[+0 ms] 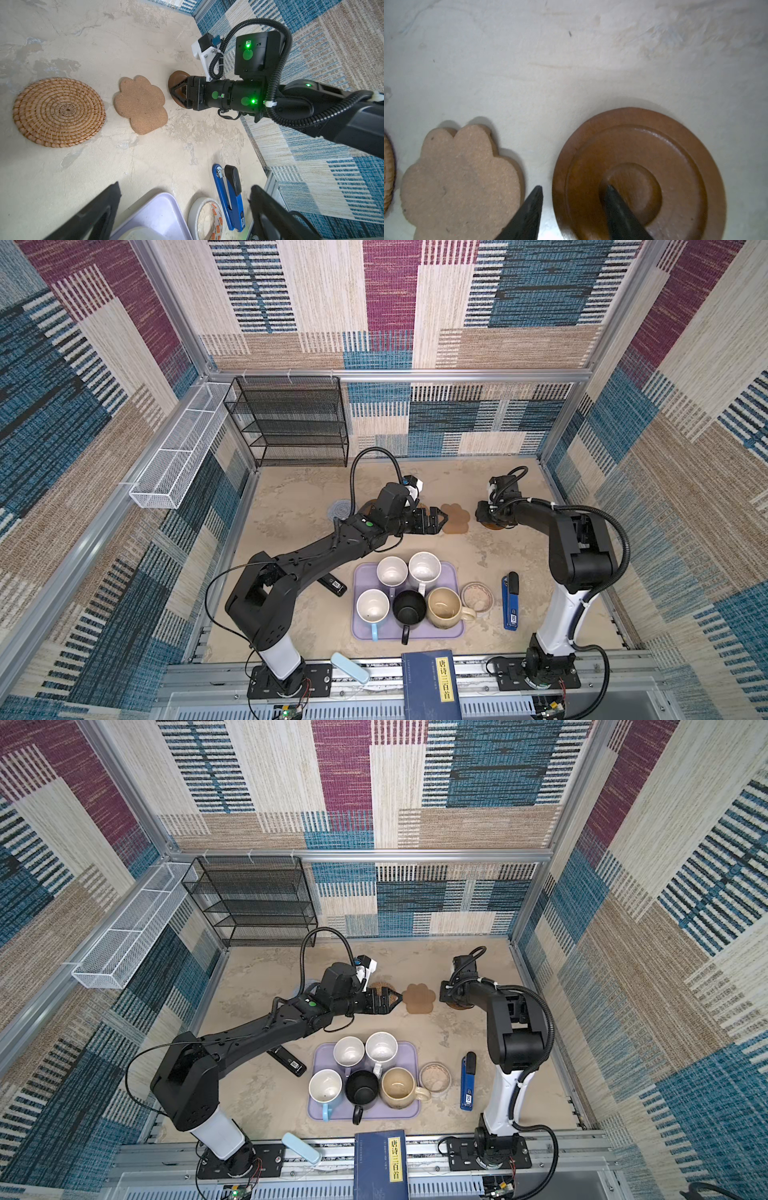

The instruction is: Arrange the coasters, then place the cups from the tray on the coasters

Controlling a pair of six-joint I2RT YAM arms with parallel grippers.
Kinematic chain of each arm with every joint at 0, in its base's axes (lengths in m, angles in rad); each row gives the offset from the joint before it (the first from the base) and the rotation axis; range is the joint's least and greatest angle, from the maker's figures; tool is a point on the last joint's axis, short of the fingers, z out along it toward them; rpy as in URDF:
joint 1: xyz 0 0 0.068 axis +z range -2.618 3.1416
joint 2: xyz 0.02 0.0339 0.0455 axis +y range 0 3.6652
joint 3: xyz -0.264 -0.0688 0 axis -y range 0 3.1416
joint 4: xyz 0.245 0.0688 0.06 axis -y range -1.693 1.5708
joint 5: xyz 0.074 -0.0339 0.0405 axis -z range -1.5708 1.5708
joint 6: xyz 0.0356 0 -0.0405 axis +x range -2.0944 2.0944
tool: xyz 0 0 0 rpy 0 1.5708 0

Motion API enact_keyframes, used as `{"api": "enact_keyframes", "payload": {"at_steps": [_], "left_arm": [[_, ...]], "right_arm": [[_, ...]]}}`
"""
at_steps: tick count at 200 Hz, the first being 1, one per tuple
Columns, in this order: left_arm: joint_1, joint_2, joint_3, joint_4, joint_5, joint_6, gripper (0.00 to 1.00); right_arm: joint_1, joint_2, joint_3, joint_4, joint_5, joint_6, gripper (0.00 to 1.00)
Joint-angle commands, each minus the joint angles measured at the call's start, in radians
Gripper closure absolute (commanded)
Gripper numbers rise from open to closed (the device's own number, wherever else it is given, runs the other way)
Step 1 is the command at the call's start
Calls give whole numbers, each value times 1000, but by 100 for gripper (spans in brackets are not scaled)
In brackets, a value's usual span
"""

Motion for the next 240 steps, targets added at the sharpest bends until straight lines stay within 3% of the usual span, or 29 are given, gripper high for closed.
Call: {"api": "enact_keyframes", "payload": {"at_steps": [1, 95, 138, 179, 194, 240], "left_arm": [[1, -15, -10, 29, -18, 2, 0], [2, -31, -23, 29, -11, -4, 0], [6, -68, -45, 33, -14, -2, 0], [14, -140, -59, -15, -33, 11, 0], [17, -167, -52, -55, -50, 10, 0], [19, -218, -45, -128, -3, 36, 0]], "right_arm": [[6, -19, -30, -100, -24, 25, 49], [23, -74, -23, -101, -21, 31, 48], [37, -167, 18, -121, -9, 34, 35], [99, -370, -52, -70, -31, 37, 17], [122, -455, -102, -32, -78, 26, 1], [138, -719, -287, 153, -240, 99, 0]]}}
